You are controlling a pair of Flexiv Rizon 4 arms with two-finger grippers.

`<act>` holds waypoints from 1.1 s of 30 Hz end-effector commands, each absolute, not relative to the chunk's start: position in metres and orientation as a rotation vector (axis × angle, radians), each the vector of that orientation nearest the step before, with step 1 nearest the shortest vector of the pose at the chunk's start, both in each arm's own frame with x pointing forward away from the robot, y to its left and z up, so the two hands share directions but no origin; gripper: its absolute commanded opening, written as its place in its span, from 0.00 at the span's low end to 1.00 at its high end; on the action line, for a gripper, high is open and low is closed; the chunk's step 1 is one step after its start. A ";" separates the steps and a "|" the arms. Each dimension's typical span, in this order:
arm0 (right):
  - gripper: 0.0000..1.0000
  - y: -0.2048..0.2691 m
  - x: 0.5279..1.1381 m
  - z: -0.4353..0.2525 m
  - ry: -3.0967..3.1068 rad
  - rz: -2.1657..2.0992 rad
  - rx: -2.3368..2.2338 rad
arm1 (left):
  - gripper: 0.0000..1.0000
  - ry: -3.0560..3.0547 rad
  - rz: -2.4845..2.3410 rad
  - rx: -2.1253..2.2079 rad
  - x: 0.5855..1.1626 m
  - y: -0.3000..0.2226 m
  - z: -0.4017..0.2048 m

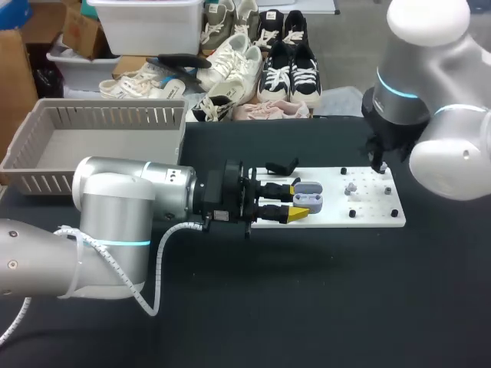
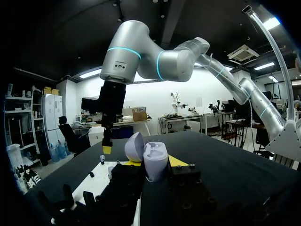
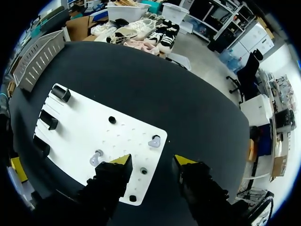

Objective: Pick up each earbud case from the left stands, insert the matching earbuds, close the lid, and place the case in the box.

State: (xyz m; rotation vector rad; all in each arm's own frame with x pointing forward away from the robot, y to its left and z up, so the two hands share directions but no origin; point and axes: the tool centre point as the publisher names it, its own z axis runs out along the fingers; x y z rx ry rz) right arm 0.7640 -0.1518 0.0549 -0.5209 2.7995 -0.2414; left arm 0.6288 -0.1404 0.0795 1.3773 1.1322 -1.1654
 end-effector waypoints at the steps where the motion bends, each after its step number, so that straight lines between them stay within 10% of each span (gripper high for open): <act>1: 0.65 -0.147 0.775 0.054 2.840 -0.250 -0.526 | 0.00 1.130 -1.168 1.377 0.630 -0.140 0.079; 9: 0.48 -0.147 0.778 0.050 2.854 -0.258 -0.540 | 0.00 1.130 -1.168 1.377 0.630 -0.140 0.079; 33: 0.41 -0.149 0.779 0.033 2.880 -0.281 -0.527 | 0.00 1.130 -1.168 1.377 0.630 -0.140 0.079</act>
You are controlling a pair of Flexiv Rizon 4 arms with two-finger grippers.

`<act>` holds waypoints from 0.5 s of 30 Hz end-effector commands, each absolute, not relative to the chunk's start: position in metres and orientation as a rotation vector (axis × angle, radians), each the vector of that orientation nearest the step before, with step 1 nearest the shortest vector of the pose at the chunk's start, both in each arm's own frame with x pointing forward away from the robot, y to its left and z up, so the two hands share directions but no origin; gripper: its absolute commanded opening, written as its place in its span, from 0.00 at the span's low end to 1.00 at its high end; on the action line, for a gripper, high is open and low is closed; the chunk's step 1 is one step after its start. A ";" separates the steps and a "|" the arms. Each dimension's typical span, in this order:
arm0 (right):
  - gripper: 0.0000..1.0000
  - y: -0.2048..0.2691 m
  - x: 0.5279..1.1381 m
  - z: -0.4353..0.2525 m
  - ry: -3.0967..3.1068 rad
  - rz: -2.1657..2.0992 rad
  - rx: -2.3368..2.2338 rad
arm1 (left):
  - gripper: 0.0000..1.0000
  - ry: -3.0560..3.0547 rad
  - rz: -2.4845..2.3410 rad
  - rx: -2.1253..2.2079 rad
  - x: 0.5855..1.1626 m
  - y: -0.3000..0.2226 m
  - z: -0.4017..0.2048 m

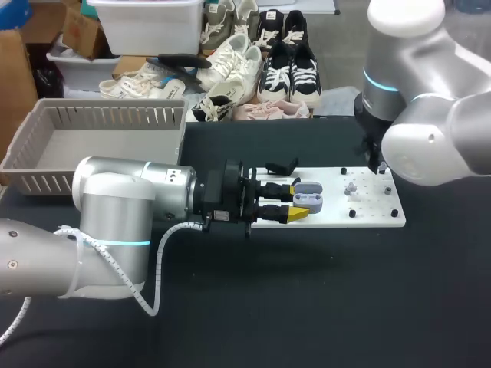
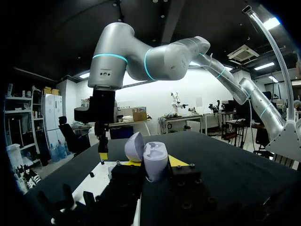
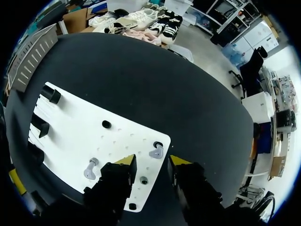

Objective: Pick up each earbud case from the left stands, insert the matching earbuds, close the lid, and place the case in the box.

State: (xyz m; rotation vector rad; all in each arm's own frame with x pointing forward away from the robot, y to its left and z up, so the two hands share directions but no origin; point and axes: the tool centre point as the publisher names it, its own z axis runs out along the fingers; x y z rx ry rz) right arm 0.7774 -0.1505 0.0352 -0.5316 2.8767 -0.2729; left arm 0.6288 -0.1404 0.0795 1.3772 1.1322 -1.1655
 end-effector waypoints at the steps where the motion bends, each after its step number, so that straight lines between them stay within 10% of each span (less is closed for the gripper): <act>1: 0.41 -0.150 0.780 0.033 2.881 -0.283 -0.527 | 0.00 1.130 -1.168 1.377 0.630 -0.140 0.079; 15: 0.37 -0.152 0.782 0.028 2.883 -0.296 -0.511 | 0.00 1.130 -1.168 1.377 0.630 -0.140 0.079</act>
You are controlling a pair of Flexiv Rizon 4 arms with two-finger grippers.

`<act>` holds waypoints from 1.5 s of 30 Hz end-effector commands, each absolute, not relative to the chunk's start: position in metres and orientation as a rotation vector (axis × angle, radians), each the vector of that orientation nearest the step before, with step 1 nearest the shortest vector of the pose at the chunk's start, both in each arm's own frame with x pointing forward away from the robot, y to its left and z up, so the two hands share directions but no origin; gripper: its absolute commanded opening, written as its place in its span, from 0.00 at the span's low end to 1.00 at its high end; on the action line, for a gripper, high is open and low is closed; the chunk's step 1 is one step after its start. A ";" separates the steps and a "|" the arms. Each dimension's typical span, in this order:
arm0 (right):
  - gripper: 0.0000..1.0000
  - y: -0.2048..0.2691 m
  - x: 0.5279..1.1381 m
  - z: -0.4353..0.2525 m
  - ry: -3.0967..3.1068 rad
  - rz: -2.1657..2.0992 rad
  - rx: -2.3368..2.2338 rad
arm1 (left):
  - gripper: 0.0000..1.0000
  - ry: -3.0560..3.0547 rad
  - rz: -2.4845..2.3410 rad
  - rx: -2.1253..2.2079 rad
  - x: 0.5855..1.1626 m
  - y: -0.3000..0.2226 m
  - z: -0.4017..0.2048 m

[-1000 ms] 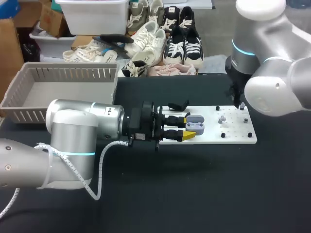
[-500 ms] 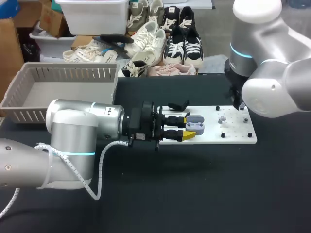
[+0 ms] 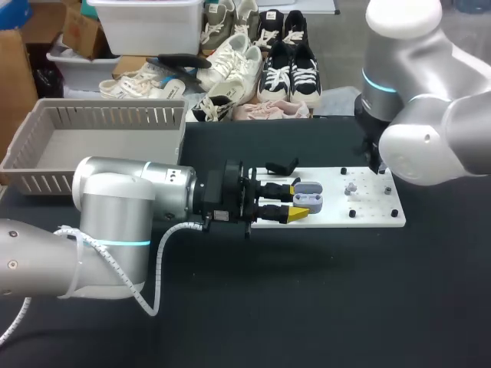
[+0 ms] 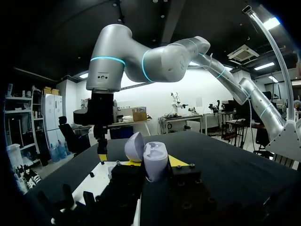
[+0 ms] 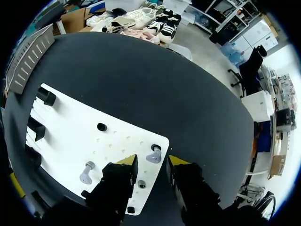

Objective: Pick up each earbud case from the left stands, insert the matching earbuds, close the lid, and place the case in the box.

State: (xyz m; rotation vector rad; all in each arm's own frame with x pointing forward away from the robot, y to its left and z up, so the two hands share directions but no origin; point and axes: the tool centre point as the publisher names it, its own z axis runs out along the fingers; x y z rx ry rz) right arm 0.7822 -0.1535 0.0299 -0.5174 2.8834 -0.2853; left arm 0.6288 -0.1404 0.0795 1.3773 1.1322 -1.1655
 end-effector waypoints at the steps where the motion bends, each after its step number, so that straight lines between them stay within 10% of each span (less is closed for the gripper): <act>1: 0.37 -0.152 0.783 0.027 2.883 -0.299 -0.510 | 0.00 1.130 -1.168 1.377 0.630 -0.140 0.079; 30: 0.25 -0.158 0.786 0.020 2.896 -0.309 -0.495 | 0.00 1.130 -1.168 1.377 0.630 -0.140 0.079; 38: 0.00 -0.158 0.786 0.016 2.900 -0.309 -0.501 | 0.00 1.130 -1.168 1.377 0.630 -0.140 0.079; 45: 0.00 -0.157 0.786 0.016 2.904 -0.306 -0.504 | 0.00 1.130 -1.168 1.377 0.630 -0.140 0.079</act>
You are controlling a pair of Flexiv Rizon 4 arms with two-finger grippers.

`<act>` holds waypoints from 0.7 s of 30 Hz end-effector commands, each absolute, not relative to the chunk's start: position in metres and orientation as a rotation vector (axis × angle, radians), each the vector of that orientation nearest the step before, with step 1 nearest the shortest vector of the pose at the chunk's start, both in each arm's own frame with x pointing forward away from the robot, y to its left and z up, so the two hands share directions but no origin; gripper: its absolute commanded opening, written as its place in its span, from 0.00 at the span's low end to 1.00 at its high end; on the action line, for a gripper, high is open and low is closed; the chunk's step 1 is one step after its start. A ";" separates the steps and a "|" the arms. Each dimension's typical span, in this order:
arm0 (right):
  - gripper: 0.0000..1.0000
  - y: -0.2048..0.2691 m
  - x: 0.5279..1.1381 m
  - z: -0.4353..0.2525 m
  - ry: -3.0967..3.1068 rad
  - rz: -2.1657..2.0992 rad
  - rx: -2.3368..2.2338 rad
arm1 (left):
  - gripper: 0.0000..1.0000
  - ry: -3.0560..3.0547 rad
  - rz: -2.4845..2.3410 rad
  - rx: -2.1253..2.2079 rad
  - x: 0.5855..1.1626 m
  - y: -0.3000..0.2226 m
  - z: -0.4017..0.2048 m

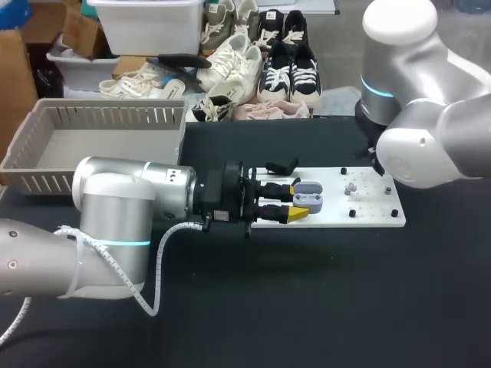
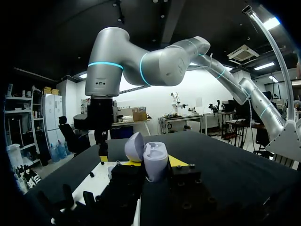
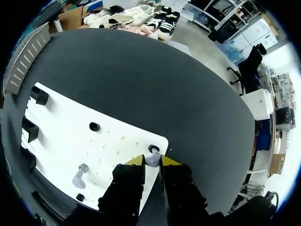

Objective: Pick up each earbud case from the left stands, insert the matching earbuds, close the lid, and place the case in the box.

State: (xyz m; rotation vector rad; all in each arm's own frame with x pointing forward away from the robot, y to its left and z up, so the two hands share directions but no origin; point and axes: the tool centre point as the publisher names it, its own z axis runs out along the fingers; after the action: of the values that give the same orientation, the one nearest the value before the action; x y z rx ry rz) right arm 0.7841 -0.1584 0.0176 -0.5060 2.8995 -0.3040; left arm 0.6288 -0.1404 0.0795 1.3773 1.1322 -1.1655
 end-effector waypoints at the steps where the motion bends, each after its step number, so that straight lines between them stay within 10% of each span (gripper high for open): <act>1: 0.00 -0.157 0.785 0.016 2.903 -0.306 -0.504 | 0.00 1.130 -1.168 1.377 0.630 -0.140 0.079; 21: 0.00 -0.158 0.764 0.048 2.879 -0.321 -0.498 | 0.00 1.130 -1.168 1.377 0.630 -0.140 0.079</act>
State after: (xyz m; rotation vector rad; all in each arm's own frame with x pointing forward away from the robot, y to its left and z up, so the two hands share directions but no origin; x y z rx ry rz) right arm 0.7763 -0.1569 0.0398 -0.5048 2.8951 -0.3164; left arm 0.6288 -0.1404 0.0795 1.3773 1.1322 -1.1655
